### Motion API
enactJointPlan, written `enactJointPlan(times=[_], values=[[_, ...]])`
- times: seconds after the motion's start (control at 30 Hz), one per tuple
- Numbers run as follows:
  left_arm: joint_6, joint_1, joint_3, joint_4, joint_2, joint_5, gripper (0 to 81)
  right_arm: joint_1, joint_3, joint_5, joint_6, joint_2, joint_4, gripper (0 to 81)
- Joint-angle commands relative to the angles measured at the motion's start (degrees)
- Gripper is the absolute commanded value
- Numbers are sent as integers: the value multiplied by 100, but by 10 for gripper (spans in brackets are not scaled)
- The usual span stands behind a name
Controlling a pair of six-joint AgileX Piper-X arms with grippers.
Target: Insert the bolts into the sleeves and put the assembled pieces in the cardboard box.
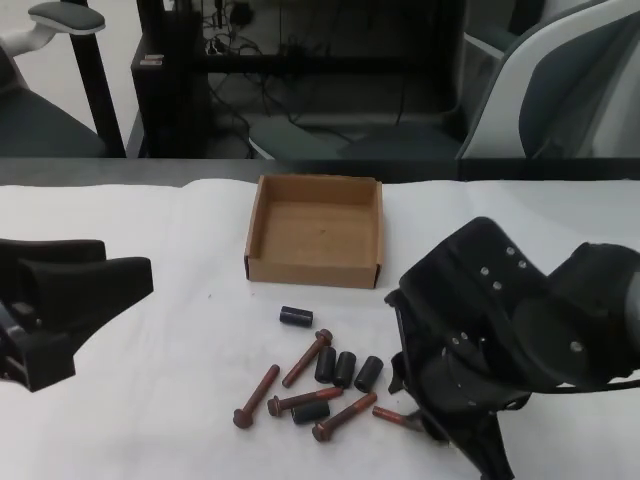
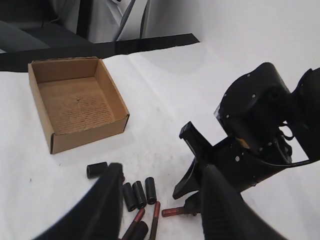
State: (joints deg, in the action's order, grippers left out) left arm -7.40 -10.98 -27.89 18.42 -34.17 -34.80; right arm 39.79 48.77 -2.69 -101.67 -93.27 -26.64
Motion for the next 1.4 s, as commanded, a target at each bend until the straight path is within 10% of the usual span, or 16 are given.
enactJointPlan(times=[0.0, 1.37], values=[[18, 12, -59, -24, 8, -44, 487, -26, 52, 134, -405, -117, 31, 287], [8, 12, -59, -24, 8, -299, 487, -547, 52, 308, -641, -498, -98, 287]])
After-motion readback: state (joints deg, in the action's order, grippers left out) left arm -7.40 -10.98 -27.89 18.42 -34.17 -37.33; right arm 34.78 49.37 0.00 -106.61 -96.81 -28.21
